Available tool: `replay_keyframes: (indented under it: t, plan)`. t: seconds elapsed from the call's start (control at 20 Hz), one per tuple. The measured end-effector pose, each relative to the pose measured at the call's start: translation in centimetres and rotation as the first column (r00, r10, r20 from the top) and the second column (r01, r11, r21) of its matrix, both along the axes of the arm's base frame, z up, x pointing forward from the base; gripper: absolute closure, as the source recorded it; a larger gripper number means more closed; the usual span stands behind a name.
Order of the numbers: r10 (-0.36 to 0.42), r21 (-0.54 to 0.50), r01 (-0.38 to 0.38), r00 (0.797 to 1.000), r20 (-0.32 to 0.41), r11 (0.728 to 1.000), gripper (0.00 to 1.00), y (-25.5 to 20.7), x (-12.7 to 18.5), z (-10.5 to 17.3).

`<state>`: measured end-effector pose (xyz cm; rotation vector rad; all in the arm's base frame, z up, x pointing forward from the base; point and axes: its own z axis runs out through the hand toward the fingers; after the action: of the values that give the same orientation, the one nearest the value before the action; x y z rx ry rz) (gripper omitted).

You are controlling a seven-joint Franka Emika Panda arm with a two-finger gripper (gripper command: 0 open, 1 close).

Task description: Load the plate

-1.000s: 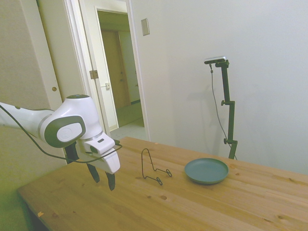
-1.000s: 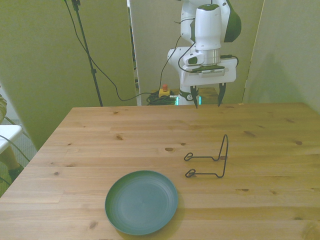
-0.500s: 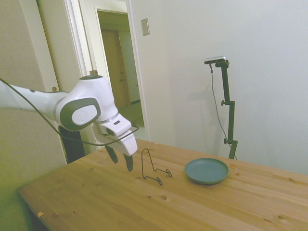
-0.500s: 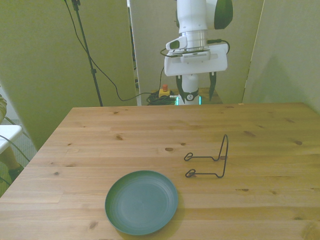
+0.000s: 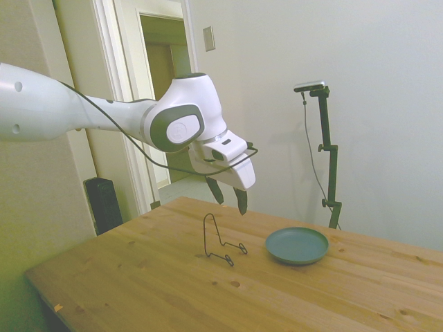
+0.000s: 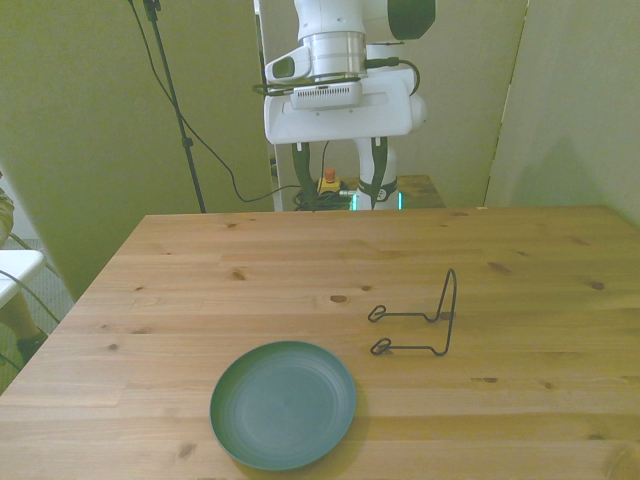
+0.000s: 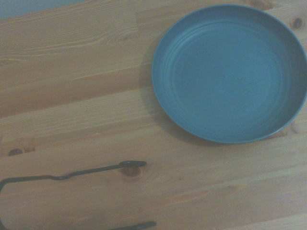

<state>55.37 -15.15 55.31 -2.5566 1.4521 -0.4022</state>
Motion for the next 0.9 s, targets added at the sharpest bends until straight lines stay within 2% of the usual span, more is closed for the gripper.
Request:
replay_keyframes:
  t: [0.25,0.5,0.9]
  plan:
    - [-0.043,-0.023,0.044,0.999,0.016,0.999,0.00,-3.2,2.0,0.9]
    - [-0.054,-0.066,0.052,0.998,-0.026,0.996,0.00,-4.1,5.9,-2.6]
    - [-0.107,-0.141,0.104,0.994,-0.018,0.985,0.00,-5.5,10.0,-5.9]
